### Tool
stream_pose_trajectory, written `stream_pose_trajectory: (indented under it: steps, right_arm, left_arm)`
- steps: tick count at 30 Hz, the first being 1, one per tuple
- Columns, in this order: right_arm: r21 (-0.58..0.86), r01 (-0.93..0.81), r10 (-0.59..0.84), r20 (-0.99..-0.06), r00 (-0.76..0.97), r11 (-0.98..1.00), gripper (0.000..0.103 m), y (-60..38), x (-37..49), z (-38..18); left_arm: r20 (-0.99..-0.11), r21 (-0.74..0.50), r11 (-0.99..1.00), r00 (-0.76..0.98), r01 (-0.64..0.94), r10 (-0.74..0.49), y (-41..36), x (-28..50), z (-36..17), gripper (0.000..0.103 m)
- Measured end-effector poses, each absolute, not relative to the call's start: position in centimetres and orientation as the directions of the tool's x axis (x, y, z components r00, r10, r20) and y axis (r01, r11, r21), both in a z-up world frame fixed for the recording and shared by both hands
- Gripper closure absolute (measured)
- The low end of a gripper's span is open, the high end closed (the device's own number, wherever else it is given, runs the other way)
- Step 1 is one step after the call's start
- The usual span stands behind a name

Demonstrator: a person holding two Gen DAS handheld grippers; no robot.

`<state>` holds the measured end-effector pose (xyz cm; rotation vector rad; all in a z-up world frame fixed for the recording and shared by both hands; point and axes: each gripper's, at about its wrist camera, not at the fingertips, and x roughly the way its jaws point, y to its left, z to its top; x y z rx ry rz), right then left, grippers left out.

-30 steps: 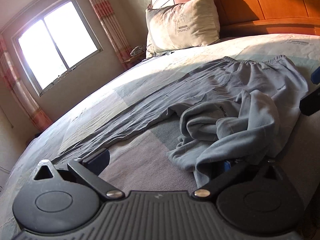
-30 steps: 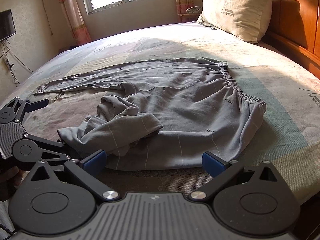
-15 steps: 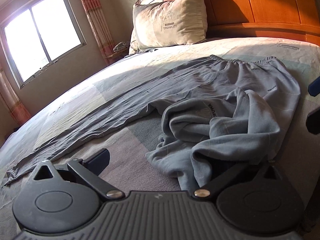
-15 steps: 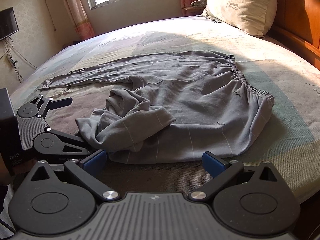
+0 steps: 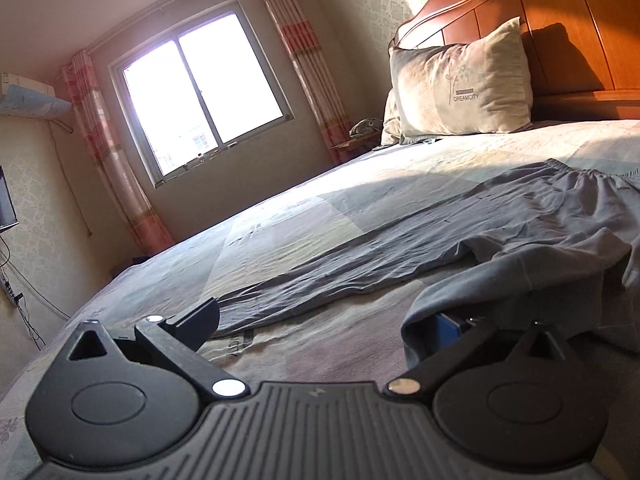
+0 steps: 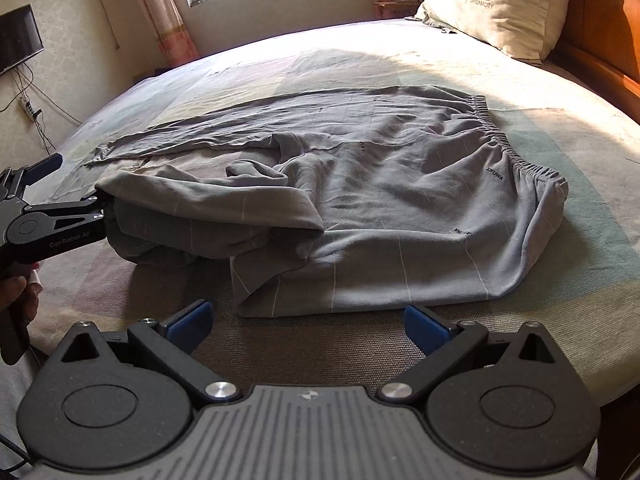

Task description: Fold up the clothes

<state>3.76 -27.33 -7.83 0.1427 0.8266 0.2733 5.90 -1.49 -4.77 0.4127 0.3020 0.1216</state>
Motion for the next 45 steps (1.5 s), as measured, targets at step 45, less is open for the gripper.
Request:
stream_pose_trajectory:
  steps: [45]
  right_arm:
    - [0.193,-0.201,0.278,-0.725,0.63,0.96,0.0,-24.1,4.0,-7.1]
  left_arm:
    - [-0.34,0.492,0.859,0.94,0.144,0.037,1.7,4.2,-2.6,0.001]
